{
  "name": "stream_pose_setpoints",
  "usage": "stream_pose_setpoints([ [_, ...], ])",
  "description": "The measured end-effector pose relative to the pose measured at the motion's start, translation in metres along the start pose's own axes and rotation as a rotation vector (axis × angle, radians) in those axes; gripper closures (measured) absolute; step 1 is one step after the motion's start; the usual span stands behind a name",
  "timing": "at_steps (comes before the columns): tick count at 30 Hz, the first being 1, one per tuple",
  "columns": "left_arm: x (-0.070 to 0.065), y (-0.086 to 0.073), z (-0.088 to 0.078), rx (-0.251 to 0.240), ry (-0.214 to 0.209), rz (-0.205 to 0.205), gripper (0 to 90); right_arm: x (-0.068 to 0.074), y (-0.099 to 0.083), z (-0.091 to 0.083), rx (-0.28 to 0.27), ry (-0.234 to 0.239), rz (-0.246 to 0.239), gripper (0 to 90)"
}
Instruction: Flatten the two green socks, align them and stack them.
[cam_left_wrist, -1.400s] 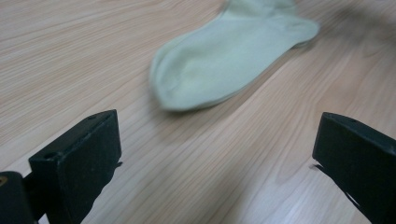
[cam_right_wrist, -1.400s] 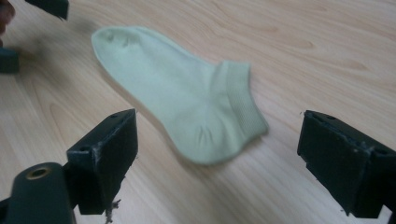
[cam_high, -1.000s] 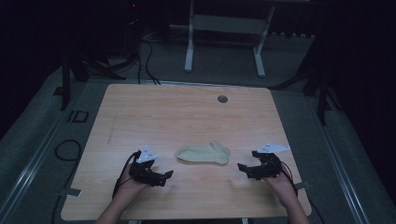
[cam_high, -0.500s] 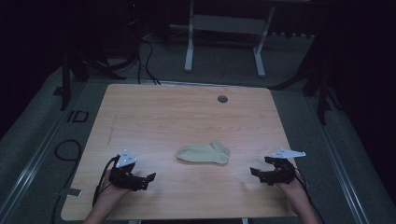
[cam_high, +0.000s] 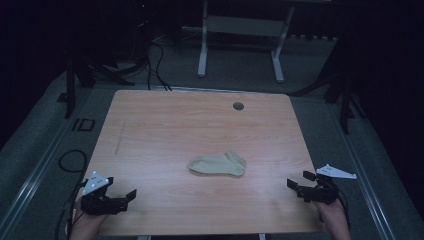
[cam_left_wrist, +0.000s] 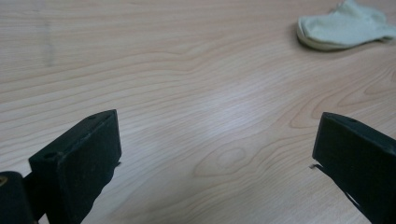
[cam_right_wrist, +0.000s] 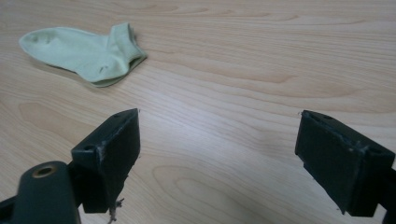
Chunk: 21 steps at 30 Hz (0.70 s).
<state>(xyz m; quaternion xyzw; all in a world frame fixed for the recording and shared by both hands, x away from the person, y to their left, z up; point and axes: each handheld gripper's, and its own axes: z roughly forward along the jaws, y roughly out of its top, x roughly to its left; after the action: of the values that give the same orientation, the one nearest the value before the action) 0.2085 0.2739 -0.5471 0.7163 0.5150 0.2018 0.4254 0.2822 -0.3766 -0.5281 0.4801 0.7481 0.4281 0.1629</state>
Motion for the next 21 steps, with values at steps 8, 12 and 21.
stream_pose_setpoints([
  [8,0.011,-0.014,-0.016,-0.058,0.078,-0.042,1.3,-0.001,-0.01,-0.008,-0.016,-0.067,-0.008,14.2],
  [12,0.015,-0.018,-0.02,-0.062,0.13,-0.049,1.3,0.003,-0.016,-0.01,-0.033,-0.141,-0.02,14.2],
  [21,0.021,-0.021,-0.021,-0.094,0.191,-0.088,1.4,-0.002,-0.023,-0.015,-0.142,-0.269,0.065,14.2],
])
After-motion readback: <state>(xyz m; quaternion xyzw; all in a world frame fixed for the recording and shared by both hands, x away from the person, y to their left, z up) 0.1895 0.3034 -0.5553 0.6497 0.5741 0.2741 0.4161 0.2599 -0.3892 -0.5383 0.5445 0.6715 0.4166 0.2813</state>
